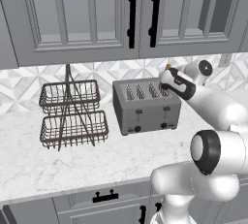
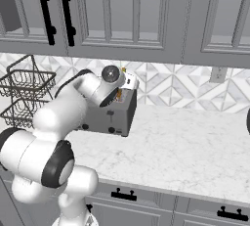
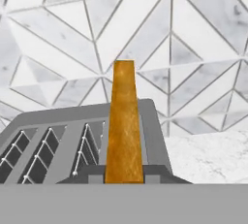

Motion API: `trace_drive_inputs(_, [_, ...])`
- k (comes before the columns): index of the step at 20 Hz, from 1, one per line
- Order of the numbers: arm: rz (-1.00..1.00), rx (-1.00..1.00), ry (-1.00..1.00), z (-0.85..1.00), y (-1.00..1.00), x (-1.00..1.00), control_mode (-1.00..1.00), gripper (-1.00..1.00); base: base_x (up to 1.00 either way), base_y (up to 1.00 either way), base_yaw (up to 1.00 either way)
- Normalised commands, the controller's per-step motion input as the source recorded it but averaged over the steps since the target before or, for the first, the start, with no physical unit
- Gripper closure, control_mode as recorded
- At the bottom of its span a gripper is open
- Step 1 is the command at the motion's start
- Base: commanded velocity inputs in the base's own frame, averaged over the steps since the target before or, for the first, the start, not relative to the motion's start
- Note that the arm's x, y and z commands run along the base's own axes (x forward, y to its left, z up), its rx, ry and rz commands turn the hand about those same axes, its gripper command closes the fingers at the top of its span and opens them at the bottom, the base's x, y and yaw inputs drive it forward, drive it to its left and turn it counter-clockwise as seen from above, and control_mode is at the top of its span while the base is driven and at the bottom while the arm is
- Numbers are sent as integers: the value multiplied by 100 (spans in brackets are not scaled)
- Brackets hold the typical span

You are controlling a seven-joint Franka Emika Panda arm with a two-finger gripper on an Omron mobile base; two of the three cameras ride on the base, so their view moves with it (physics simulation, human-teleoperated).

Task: Start the toaster. Once the lever pops up, take the bread to the plate on the dining counter.

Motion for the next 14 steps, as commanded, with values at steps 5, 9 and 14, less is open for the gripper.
trace_drive_inputs(5, [0, 0, -2, 55, -3, -49, -100, 100, 0, 0, 0])
trace_drive_inputs(9, [0, 0, 0, 27, -16, -71, -100, 100, 0, 0, 0])
trace_drive_inputs(14, [0, 0, 3, 13, -13, -83, -100, 100, 0, 0, 0])
